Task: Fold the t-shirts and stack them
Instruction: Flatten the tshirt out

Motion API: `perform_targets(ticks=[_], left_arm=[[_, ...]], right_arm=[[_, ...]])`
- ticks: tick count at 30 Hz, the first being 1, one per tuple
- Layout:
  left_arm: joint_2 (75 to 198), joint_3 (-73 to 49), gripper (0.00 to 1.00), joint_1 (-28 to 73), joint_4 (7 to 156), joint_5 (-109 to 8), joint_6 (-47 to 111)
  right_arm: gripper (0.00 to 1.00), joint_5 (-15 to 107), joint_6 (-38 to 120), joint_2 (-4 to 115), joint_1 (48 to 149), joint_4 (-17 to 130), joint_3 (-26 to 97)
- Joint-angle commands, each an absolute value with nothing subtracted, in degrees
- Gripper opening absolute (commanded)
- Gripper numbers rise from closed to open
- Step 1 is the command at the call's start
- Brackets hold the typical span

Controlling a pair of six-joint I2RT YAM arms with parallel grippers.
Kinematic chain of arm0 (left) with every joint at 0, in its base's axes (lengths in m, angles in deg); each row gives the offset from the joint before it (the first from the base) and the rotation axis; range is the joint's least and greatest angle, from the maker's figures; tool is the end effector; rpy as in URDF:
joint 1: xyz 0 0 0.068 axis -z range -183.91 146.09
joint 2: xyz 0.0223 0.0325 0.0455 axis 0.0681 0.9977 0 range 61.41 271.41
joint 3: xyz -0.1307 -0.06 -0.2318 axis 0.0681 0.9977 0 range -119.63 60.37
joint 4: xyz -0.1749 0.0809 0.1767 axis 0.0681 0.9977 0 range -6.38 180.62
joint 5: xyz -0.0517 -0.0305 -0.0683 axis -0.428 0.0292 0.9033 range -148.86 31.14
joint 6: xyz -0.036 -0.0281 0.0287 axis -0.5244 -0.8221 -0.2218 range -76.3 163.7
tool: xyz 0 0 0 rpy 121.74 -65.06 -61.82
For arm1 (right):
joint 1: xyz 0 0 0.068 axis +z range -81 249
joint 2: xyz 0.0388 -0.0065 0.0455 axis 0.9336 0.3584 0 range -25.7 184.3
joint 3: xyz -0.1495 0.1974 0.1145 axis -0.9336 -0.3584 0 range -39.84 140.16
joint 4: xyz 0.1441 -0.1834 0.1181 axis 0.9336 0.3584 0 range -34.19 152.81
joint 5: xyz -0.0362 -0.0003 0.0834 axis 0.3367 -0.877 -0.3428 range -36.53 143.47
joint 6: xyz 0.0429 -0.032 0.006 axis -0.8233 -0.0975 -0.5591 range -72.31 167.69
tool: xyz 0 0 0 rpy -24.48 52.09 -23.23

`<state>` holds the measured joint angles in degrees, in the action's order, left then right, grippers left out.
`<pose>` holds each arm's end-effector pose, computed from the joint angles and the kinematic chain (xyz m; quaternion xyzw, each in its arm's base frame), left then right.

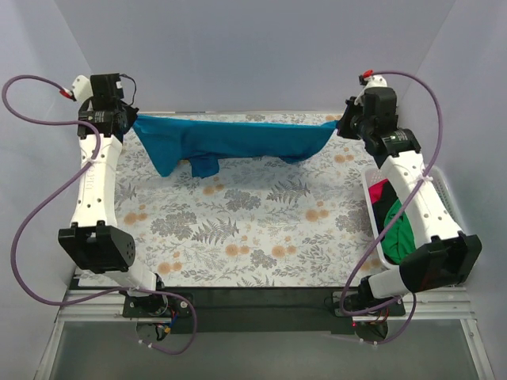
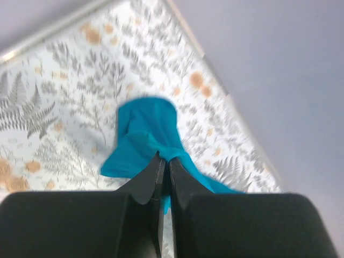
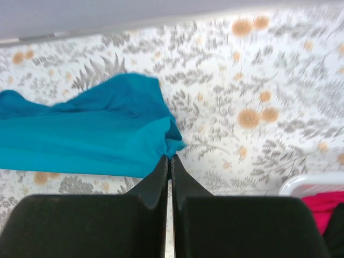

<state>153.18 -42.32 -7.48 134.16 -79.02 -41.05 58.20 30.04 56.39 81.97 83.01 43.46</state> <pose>0.3387 0.0335 0.4141 -0.6742 0.5872 -0.1523 0.4213 0.3180 0.0702 0.3923 0.0565 0.8457 0.1061 0.5200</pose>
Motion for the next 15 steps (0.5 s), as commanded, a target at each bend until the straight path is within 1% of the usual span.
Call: perform_targets(ticks=[1, 6, 9, 13, 15], left_arm=[[150.4, -48.2, 0.00, -8.1, 136.9, -88.3, -38.0], [145.5, -55.2, 0.00, -7.8, 135.7, -91.8, -34.7], [142.6, -60.0, 0.00, -4.8, 135.7, -97.1, -32.6], [139.2, -65.3, 0.00, 3.8, 134.3, -104.8, -26.6], [136.0, -66.3, 0.00, 5.8, 133.9, -106.5, -25.4]], right_arm=[[0.01, 62.0, 36.2, 52.7, 81.2, 85.2, 51.0], [0.01, 62.2, 40.2, 44.1, 81.2, 85.0, 53.0], [0.01, 61.5, 42.1, 38.8, 81.2, 84.5, 52.5], [0.01, 60.3, 43.6, 32.8, 81.3, 83.1, 51.3], [0.01, 59.7, 44.0, 30.2, 81.6, 82.4, 51.2]])
